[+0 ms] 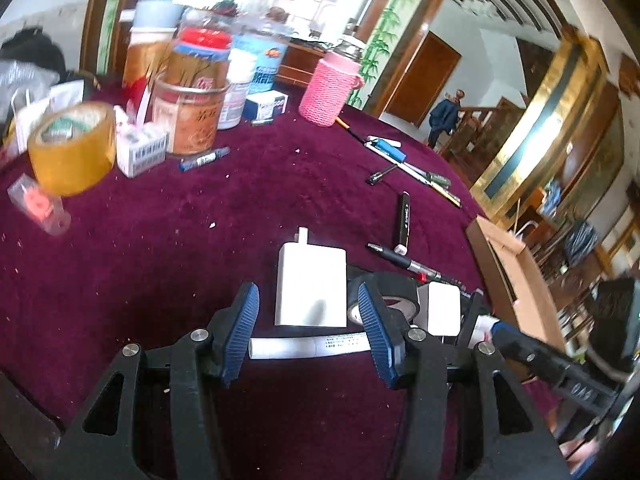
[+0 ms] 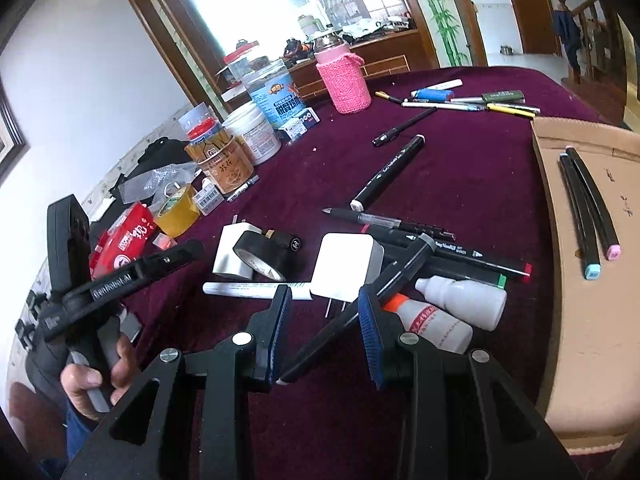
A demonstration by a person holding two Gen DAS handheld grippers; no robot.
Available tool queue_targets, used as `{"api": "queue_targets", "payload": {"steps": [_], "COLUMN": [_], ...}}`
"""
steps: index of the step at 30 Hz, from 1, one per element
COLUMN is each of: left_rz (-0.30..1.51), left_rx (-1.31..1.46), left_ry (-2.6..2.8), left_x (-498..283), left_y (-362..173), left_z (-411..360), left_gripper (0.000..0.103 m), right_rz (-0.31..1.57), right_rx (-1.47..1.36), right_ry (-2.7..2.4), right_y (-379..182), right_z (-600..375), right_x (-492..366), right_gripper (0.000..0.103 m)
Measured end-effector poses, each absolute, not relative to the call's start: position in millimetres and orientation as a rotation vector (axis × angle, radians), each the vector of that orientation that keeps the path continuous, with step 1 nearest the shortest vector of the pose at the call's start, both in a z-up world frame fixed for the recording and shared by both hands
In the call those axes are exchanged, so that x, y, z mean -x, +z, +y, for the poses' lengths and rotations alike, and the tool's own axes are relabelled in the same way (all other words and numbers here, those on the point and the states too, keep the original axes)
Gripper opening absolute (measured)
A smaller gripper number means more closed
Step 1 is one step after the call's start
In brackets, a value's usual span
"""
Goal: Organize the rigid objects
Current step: 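Grasp the white PAINT marker with the left tool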
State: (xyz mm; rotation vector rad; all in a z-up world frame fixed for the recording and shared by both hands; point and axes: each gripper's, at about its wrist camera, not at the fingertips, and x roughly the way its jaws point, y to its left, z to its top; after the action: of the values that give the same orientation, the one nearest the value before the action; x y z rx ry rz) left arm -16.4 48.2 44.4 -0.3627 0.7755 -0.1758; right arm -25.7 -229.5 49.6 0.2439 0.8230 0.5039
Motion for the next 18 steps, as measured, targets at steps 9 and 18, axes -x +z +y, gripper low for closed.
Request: {"api": "queue_targets", "payload": {"steps": [9,18], "left_rz": [0.816,0.946], "left_rx": [0.441,0.441], "left_ry": [-0.138,-0.217], "left_x": [8,-5], "left_y": [29,9], "left_z": [64,50], "left_gripper": [0.050,0.052], "right_rz": [0.791,0.775], "right_rx": [-0.333,-0.433], "right_ry": [0.567,0.625], "right_y": [41,45], "right_z": [-238,-252], "right_x": [21,22], "right_gripper": [0.030,0.033]}}
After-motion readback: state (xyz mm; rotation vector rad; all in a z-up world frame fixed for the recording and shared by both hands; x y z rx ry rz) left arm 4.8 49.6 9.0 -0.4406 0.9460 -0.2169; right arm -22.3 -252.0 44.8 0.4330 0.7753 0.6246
